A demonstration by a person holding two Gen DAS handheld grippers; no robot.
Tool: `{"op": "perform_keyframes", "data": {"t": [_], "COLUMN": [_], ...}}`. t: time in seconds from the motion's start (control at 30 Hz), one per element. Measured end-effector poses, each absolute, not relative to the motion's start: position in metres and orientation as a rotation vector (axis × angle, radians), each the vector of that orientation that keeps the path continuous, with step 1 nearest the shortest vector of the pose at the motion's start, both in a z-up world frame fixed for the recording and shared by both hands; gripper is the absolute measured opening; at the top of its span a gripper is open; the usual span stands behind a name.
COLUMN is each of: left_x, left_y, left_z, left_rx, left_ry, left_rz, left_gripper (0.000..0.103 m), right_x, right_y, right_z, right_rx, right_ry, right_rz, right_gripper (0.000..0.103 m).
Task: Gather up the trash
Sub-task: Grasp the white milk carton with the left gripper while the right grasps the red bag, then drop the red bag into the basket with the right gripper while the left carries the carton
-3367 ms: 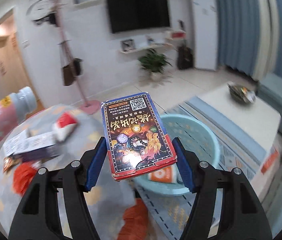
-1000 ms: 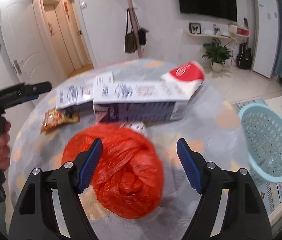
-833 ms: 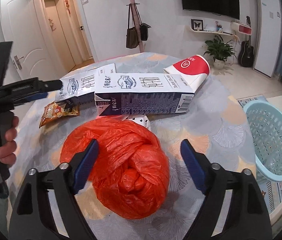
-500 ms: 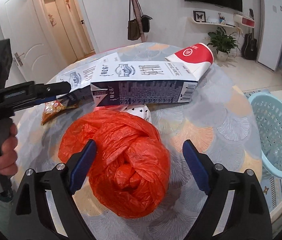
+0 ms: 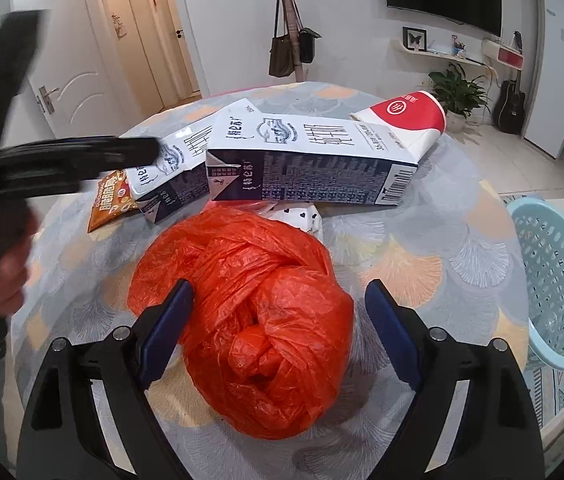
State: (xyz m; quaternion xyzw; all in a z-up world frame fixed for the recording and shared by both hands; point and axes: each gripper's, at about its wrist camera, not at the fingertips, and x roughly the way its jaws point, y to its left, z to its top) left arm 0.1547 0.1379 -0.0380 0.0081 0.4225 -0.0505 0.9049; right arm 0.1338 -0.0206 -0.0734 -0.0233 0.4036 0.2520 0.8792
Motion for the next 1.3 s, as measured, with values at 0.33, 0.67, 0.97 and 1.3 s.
{"op": "perform_keyframes", "data": {"t": [0.33, 0.67, 0.97, 1.3], "left_x": [0.18, 0.143, 0.088, 0.07], "left_y": [0.125, 0.133, 0.137, 0.095], "left_z": [-0.068, -0.046, 0.004, 0.051], "left_rx": [0.098, -0.013, -0.083, -0.08], "left_ry": [0.972, 0.888, 0.714, 0.58], "left_rz": [-0.071, -0.057, -0.074, -0.165], "left_gripper": [0.07, 0.051, 0.051, 0.051], "right_x": [0.131, 0.116, 0.085, 0.072], "right_y": [-0.014, -0.005, -0.006, -0.059], "right_z": [-0.073, -0.068, -0.05, 0.005], "right_rx": [-0.099, -0.171, -0.185, -0.093], "right_ry": [0.826, 0.749, 0.573, 0.445], "right_rz": [0.525, 0.555, 0.607, 0.47], "right_gripper": [0.078, 0.04, 0.036, 0.036]}}
